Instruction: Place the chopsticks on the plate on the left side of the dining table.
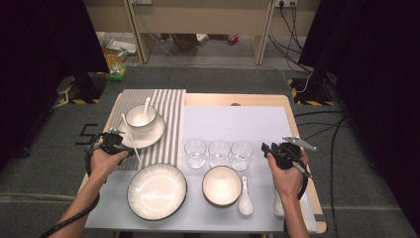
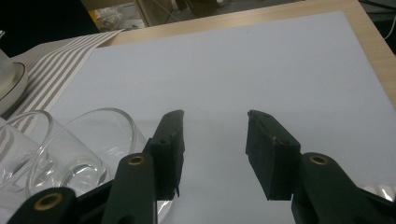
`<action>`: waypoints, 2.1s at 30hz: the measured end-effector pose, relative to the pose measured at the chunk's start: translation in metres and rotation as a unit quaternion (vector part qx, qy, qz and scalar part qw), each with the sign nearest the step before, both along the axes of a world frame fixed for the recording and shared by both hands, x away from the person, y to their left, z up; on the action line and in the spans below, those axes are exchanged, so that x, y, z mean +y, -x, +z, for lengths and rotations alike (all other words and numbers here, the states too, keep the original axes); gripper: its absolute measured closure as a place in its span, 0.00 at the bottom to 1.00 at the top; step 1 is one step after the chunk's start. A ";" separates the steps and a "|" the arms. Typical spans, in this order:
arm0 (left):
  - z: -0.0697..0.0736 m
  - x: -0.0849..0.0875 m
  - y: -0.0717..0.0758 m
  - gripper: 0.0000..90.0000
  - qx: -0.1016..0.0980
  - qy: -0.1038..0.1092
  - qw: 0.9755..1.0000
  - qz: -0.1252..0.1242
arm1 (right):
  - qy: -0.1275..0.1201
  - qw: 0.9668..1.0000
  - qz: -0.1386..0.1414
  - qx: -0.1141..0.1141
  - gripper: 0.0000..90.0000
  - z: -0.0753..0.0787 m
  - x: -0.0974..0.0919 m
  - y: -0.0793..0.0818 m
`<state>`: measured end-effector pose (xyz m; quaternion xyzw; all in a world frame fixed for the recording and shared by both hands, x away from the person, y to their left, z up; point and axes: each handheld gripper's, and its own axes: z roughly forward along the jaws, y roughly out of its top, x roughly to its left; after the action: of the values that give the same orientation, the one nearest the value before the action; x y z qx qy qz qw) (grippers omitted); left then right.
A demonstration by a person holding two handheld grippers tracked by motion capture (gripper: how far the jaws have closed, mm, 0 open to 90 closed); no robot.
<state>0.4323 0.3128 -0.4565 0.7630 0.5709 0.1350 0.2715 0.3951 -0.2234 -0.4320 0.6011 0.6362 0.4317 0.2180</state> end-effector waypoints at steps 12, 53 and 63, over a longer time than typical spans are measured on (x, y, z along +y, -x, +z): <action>-0.001 -0.002 0.003 0.86 -0.012 0.017 1.000 -0.007 | 0.000 1.000 -0.003 0.000 0.63 0.000 -0.002 0.001; -0.021 0.045 0.081 0.39 -0.156 0.046 0.986 0.042 | 0.051 0.991 -0.037 0.119 0.64 0.000 -0.057 0.001; -0.019 0.045 0.082 0.38 -0.157 0.049 0.986 0.037 | 0.062 0.978 -0.028 0.195 0.69 -0.015 -0.068 0.000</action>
<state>0.3502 0.3573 -0.4759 0.6964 0.5550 0.2354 0.3893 0.3952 -0.2914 -0.4465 0.6768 0.6749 0.2591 0.1390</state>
